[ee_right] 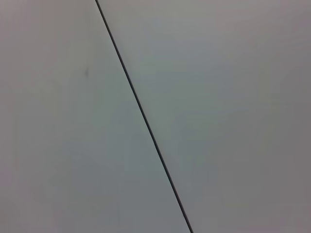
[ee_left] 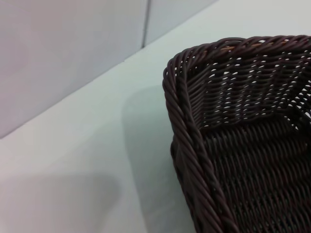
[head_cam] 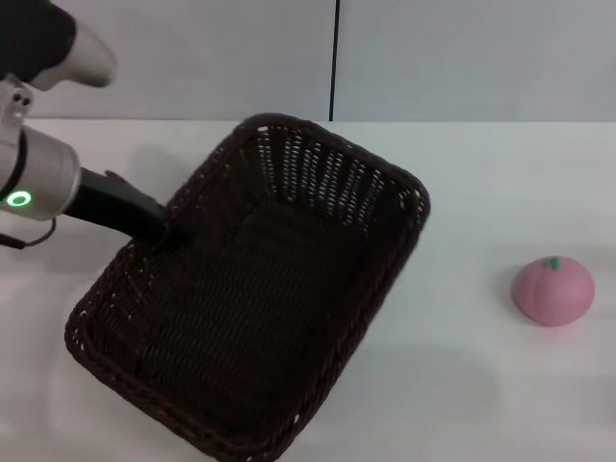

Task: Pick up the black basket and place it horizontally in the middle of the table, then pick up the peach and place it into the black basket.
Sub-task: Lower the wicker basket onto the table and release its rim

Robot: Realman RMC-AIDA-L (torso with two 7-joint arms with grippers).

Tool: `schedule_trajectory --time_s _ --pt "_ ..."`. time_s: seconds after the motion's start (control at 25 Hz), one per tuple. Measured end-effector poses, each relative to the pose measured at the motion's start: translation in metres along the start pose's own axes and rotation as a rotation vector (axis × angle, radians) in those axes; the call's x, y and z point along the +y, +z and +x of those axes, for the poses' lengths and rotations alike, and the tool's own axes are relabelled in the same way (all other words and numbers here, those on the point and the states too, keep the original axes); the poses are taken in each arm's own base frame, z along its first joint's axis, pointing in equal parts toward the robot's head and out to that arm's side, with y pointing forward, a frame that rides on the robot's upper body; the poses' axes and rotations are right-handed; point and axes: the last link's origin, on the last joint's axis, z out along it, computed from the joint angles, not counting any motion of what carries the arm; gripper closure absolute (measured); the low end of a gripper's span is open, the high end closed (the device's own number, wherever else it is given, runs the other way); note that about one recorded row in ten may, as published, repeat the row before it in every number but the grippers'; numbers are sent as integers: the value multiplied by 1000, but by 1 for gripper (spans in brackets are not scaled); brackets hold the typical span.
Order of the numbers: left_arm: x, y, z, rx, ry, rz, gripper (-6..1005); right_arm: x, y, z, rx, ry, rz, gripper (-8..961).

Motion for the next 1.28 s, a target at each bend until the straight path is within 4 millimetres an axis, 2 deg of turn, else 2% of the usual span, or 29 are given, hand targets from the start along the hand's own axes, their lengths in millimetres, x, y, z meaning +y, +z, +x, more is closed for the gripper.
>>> schedule_trajectory --time_s 0.24,0.36,0.52,0.56,0.64,0.72,0.84,1.12,1.28 --pt "14 7 21 -13 212 -31 778 1 4 2 9 1 0 425" --pt "28 11 41 -4 402 -46 780 1 6 3 17 1 -1 426" --pt "39 13 55 9 523 -52 784 1 10 3 15 -4 -10 428" --pt "42 13 60 22 559 -52 785 2 12 3 14 -3 -13 429" --pt "56 10 83 128 738 -50 786 3 14 3 13 -3 -18 429" --pt "56 10 83 128 738 -50 788 3 15 3 12 -4 -19 430" --pt "70 11 100 207 891 -39 791 3 15 2 11 4 -21 432" --pt "83 21 102 190 1012 -59 799 2 16 3 17 9 -16 435" --pt "82 23 101 187 1015 -55 804 1 16 4 26 9 -10 437"
